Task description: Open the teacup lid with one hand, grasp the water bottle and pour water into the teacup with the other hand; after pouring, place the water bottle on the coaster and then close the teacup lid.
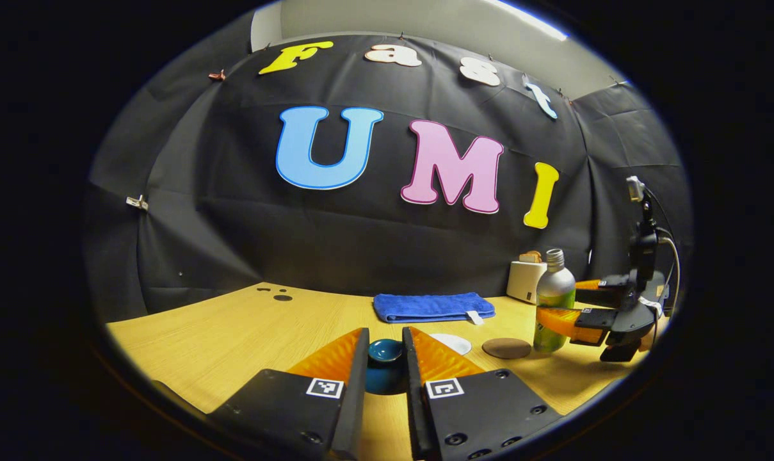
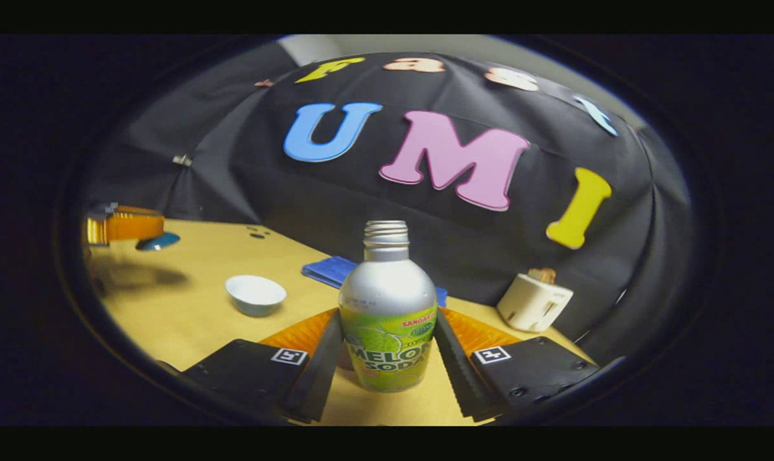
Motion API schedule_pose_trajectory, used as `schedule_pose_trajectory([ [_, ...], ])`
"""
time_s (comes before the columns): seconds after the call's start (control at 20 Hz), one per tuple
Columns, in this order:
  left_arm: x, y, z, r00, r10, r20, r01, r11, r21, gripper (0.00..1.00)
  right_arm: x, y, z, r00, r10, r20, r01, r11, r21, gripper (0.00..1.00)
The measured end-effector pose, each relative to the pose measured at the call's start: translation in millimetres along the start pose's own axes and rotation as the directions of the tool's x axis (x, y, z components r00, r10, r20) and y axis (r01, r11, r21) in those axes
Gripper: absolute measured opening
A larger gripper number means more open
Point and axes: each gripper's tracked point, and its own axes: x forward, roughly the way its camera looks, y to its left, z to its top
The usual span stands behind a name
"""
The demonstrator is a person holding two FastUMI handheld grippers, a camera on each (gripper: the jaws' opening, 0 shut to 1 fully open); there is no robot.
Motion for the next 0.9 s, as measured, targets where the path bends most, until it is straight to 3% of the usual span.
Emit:
schedule_pose_trajectory([
  [0.15,-1,1,1,1.000,0.005,0.000,-0.005,1.000,-0.005,0.32,8,7,6,1.000,0.018,-0.007,-0.019,0.965,-0.260,0.79],
  [0.4,-1,6,1,1.000,-0.001,-0.004,0.001,0.999,-0.042,0.30,27,26,14,0.998,0.057,-0.003,-0.049,0.828,-0.558,0.78],
  [0.7,-2,14,3,1.000,0.009,-0.006,-0.009,0.996,-0.087,0.33,34,40,5,0.995,0.100,-0.012,-0.076,0.663,-0.745,0.78],
  [0.9,-2,11,2,1.000,0.005,-0.011,-0.005,0.998,-0.066,0.33,47,46,0,0.993,0.112,-0.031,-0.089,0.560,-0.823,0.79],
])
